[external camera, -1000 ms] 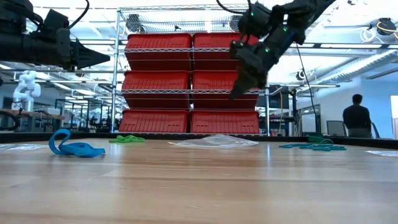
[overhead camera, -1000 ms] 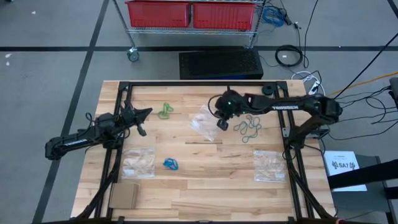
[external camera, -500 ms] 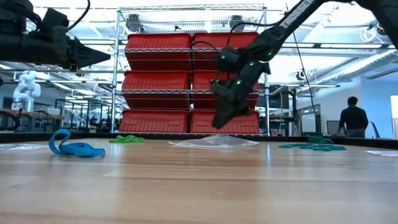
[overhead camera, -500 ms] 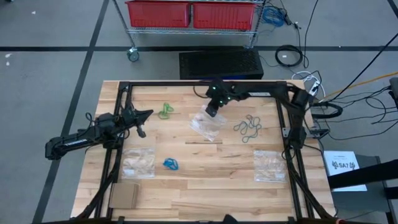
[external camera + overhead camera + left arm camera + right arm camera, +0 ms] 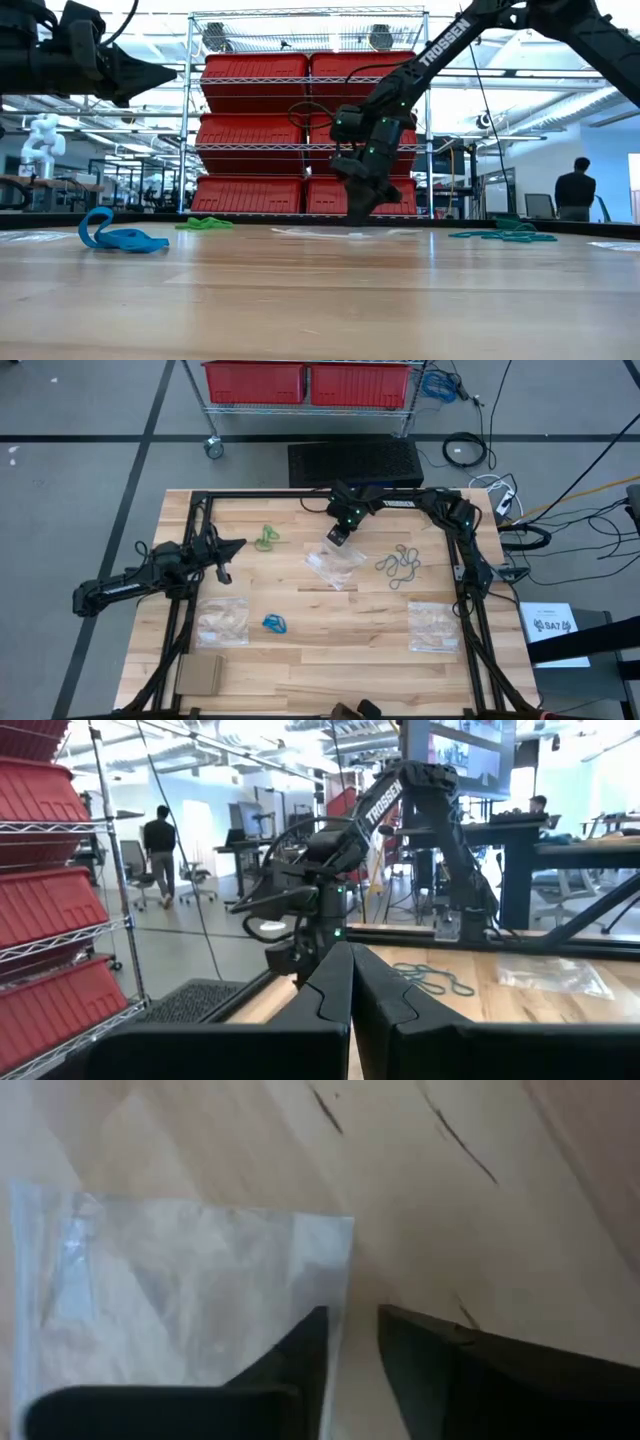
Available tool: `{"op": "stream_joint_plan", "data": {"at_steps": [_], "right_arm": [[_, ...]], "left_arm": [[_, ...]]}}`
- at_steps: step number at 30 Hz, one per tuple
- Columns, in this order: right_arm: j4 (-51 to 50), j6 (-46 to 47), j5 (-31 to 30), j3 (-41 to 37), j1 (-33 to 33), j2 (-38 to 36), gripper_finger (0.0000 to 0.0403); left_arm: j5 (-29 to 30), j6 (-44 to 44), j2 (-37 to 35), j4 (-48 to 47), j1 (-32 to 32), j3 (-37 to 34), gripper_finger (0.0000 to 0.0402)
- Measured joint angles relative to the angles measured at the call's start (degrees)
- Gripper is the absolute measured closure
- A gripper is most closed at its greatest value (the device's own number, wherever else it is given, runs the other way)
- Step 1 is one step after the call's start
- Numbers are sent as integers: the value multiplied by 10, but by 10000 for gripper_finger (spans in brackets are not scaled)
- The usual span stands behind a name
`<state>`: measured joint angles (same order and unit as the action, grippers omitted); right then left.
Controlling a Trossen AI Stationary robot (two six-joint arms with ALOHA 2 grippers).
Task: Sort rubber bands
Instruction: Open the top transparent zip lock bag
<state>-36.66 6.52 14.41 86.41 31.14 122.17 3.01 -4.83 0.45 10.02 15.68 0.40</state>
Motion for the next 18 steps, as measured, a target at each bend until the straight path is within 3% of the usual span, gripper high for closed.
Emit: {"op": "stream_joint_plan", "data": {"at_steps": [4,8,13,18], "right_arm": [[-6,-19,0,-1,-1,-2,393],[-3,-21,-4,-3,-7,-34,401],[6,6,-66,-12,-3,-101,403],[-4,5,-41,-49,-9,-164,402]], "left_arm": [[0,0,0,0,0,0,398],[0,1,0,0,0,0,398],[0,16,0,-1,0,0,398],[-2,31,0,-11,-1,0,398]]}}
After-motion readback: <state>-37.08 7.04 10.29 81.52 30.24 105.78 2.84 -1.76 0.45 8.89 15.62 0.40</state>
